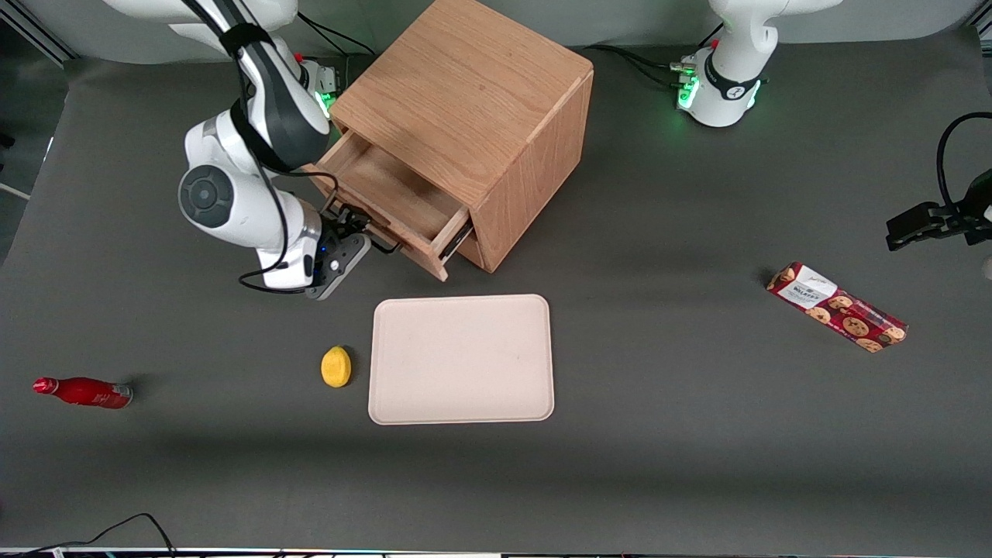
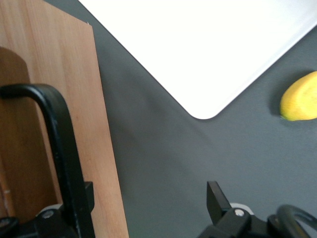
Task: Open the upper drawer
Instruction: 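Pull the handle outward with the right gripper, sliding the drawer open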
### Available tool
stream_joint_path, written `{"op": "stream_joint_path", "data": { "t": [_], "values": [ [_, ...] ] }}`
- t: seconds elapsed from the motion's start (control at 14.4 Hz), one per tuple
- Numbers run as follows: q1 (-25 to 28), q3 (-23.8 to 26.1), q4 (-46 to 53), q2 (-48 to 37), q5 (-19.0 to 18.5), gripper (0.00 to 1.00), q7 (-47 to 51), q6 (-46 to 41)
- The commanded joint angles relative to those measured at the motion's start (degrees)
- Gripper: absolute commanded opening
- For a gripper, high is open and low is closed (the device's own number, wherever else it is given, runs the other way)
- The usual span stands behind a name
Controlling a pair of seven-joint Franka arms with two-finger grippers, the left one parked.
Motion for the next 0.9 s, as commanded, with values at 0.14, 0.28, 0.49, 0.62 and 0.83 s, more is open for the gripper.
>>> {"op": "stream_joint_path", "data": {
  "t": [0.14, 0.28, 0.49, 0.62, 0.83],
  "values": [
    [-0.37, -2.93, 2.14, 1.29, -0.95, 1.00, -4.31, 0.03],
    [-0.72, -3.63, 2.76, 1.81, -0.95, 1.00, -4.92, 0.03],
    [-0.72, -5.21, 4.61, 2.87, -0.95, 1.00, -6.24, 0.03],
    [-0.72, -6.27, 4.96, 3.31, -0.95, 1.00, -7.47, 0.03],
    [-0.72, -6.72, 6.63, 4.18, -0.95, 1.00, -7.65, 0.03]
  ]
}}
